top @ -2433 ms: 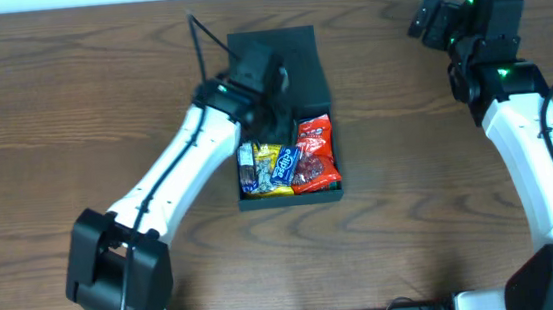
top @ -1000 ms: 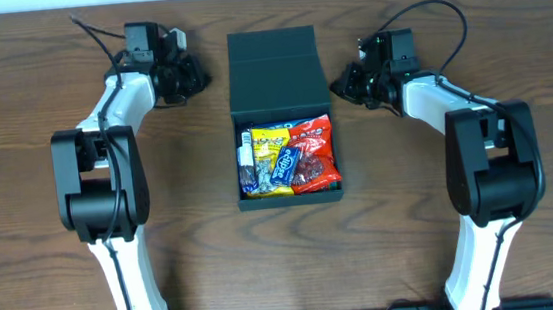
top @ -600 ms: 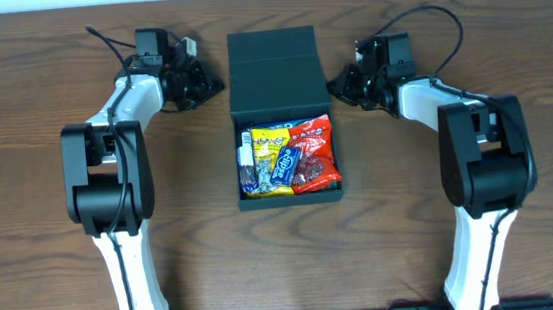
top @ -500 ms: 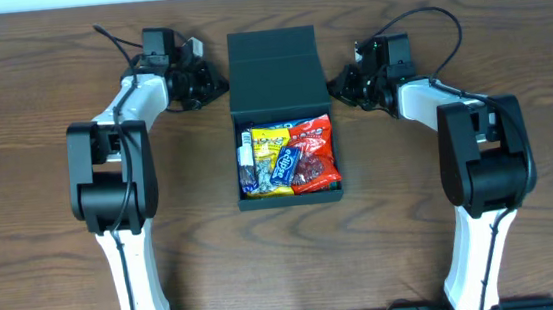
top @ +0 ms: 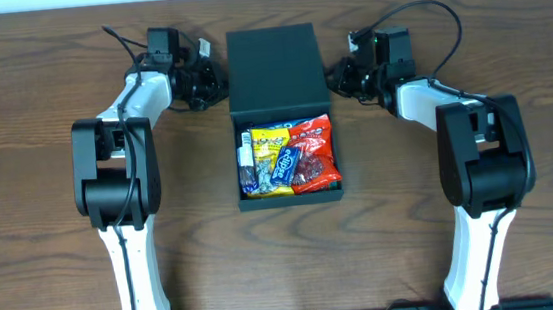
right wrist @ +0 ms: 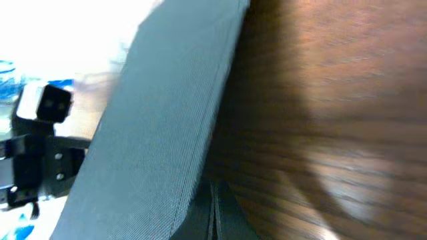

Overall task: Pack container
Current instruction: 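Swing the lid closed over the box with both grippers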

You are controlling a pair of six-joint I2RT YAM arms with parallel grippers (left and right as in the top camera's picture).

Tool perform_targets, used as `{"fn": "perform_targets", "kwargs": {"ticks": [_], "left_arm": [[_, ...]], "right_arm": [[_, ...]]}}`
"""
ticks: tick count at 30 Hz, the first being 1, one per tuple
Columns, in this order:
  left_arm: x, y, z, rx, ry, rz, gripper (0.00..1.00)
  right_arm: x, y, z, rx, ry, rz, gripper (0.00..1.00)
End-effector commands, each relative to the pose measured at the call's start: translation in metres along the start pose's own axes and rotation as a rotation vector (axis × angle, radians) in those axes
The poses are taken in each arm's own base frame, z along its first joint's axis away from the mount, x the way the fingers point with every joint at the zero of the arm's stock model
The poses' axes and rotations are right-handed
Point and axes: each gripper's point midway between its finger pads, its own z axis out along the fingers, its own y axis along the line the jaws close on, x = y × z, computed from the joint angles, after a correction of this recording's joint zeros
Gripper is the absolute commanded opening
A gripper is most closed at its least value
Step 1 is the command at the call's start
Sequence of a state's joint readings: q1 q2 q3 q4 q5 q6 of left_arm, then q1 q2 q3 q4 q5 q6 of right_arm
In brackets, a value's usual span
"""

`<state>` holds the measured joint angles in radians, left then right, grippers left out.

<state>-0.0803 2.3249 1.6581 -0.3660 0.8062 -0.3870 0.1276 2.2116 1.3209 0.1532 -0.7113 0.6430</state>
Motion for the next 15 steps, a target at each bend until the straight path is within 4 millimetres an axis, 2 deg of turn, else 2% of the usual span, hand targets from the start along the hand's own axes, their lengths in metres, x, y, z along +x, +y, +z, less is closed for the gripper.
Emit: {"fn": "perform_targets", "kwargs": {"ticks": [1, 6, 8, 12, 15], "left_arm": [[-0.008, -0.020, -0.009, 0.051, 0.009, 0.073, 0.06], [-0.022, -0.047, -0.038, 0.056, -0.022, 0.193, 0.06], [-0.025, -0.064, -0.053, 0.062, -0.051, 0.259, 0.06], [-0.025, -0.093, -0.081, 0.072, -0.092, 0.374, 0.06], [-0.022, -0.116, -0.104, 0.079, -0.126, 0.466, 0.06]], "right_arm": [[0.005, 0.021, -0.001, -0.124, 0.052, -0.047, 0.02], [-0.008, 0.041, -0.018, -0.238, 0.037, -0.110, 0.01], [-0.018, 0.053, -0.031, -0.259, 0.009, -0.169, 0.02], [-0.030, 0.091, -0.060, -0.326, -0.029, -0.326, 0.02], [-0.025, 0.116, -0.075, -0.400, -0.011, -0.403, 0.01]]}}
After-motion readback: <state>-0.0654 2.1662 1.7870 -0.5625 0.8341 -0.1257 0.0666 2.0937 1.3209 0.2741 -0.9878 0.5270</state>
